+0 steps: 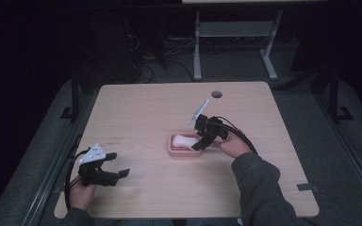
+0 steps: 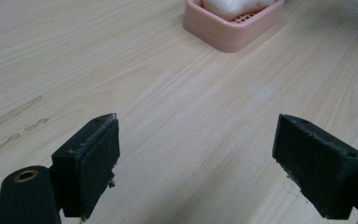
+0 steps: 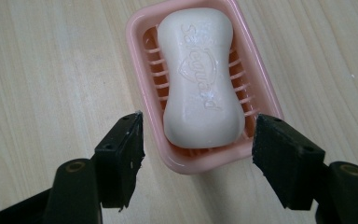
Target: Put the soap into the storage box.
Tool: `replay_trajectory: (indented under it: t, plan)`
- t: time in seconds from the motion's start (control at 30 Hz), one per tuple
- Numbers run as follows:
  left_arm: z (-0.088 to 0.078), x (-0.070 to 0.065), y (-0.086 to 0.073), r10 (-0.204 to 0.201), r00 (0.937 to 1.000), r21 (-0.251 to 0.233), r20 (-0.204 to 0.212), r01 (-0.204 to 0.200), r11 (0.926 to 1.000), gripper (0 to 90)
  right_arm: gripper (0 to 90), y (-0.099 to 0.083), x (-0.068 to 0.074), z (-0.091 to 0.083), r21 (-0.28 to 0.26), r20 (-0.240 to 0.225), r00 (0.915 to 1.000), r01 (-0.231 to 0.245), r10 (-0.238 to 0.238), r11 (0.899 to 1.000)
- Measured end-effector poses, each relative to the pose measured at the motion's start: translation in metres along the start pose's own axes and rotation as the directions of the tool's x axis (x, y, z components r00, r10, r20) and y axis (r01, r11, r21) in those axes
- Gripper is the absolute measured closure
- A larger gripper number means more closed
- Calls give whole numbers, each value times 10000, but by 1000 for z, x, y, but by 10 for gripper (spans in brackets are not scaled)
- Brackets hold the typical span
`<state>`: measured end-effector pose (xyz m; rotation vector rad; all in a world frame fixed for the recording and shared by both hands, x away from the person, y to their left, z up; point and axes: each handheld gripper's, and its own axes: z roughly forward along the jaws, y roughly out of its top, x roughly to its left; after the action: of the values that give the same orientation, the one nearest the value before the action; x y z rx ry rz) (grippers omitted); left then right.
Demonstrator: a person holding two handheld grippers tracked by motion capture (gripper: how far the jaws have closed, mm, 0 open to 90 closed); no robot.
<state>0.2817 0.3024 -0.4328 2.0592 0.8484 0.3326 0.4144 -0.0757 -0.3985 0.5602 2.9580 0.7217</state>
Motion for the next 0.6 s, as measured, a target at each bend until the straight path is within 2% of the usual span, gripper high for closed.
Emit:
replay_trajectory:
  t: [0.33,0.6]
  plan:
    - [0,0,0,44,10000,19,9,-44,10000,140,327,-6,3,-6,-108,111,9999,39,-38,9999]
    - [1,0,0,30,10000,19,10,-30,10000,141,324,-19,1,-5,-44,13,9996,-281,282,9996]
